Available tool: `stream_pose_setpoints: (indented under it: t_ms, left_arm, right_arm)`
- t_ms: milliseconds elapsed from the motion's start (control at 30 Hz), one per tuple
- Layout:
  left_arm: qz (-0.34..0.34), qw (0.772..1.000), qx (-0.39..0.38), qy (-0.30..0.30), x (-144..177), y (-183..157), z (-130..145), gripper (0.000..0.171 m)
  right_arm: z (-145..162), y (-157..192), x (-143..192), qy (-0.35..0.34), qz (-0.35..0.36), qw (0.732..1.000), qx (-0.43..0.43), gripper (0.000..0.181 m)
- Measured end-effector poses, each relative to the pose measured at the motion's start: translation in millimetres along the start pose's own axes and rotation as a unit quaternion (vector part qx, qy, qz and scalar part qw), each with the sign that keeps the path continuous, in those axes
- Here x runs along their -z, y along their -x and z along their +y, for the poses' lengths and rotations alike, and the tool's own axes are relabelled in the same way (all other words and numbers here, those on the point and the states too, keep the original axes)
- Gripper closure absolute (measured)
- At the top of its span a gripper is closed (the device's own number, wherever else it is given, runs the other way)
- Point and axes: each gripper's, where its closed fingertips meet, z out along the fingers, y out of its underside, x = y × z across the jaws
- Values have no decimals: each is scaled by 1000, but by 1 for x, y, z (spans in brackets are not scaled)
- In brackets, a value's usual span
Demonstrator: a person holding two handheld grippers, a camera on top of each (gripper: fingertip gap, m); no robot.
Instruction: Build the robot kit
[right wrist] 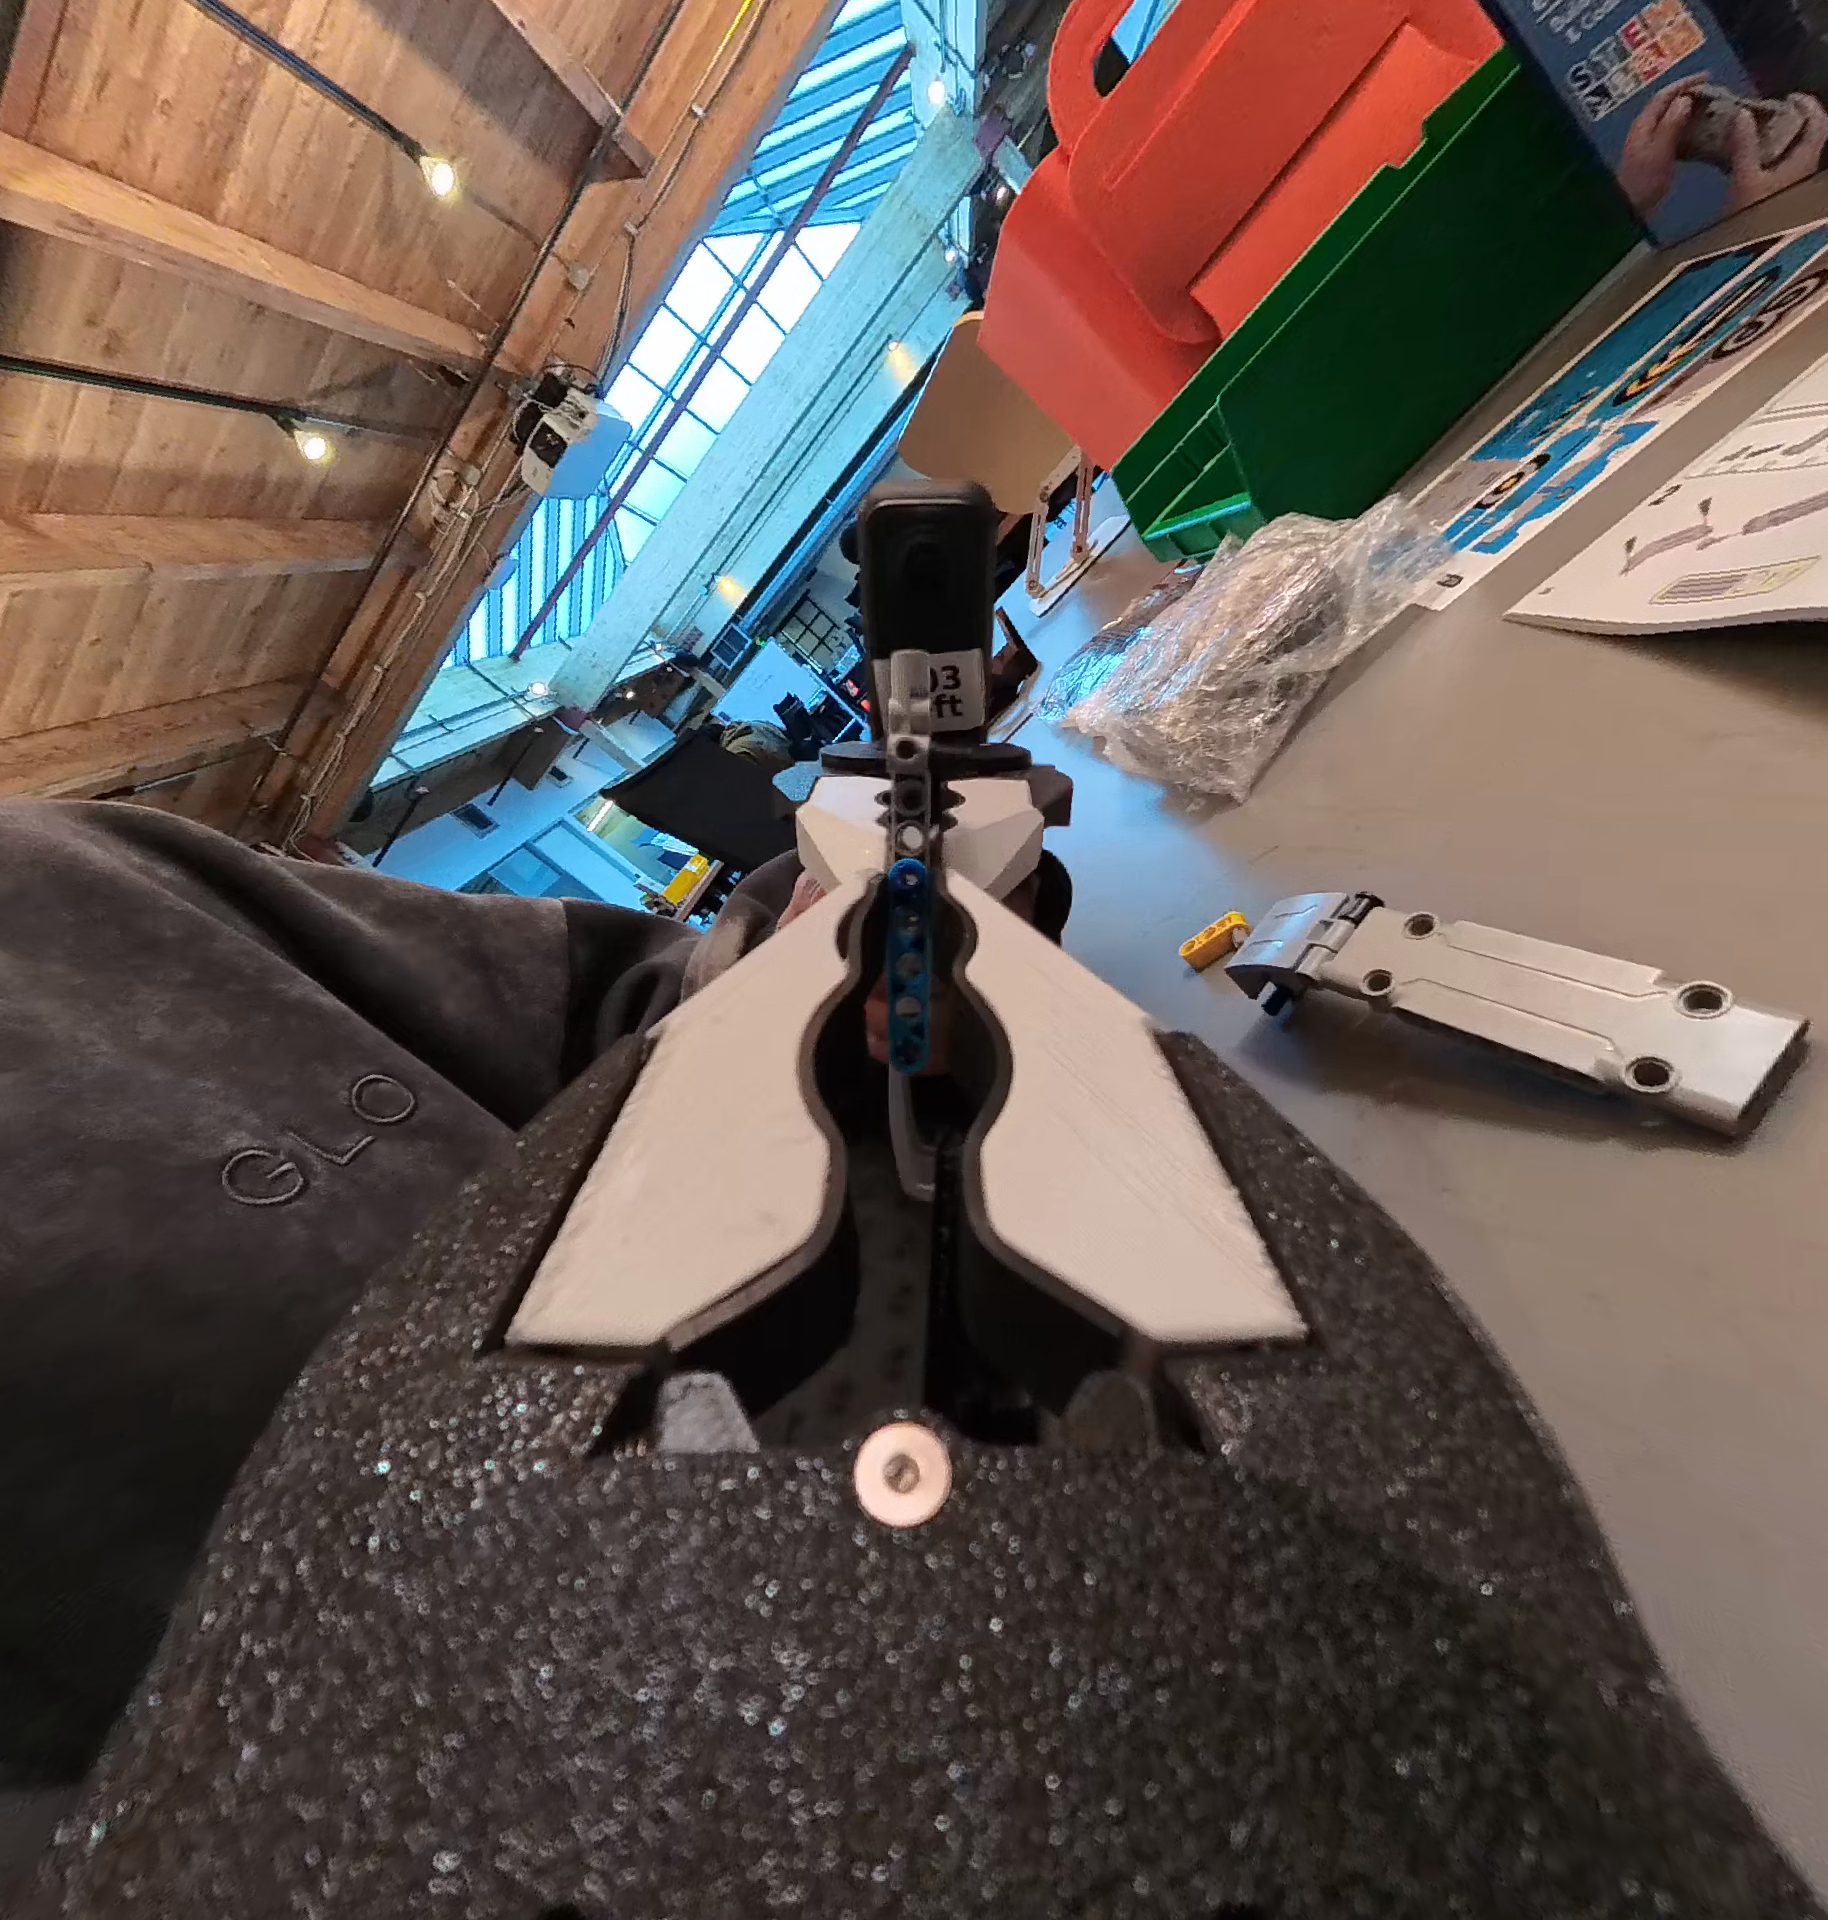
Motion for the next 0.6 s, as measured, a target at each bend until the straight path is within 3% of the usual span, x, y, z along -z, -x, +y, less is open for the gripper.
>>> stream_pose_setpoints:
  t_ms: [600]
  left_arm:
    - [-2, 1000, 5, 21, -5, -1, 8, 166]
  right_arm:
    - [1, 2, -1, 2, -23, 999, -31, 175]
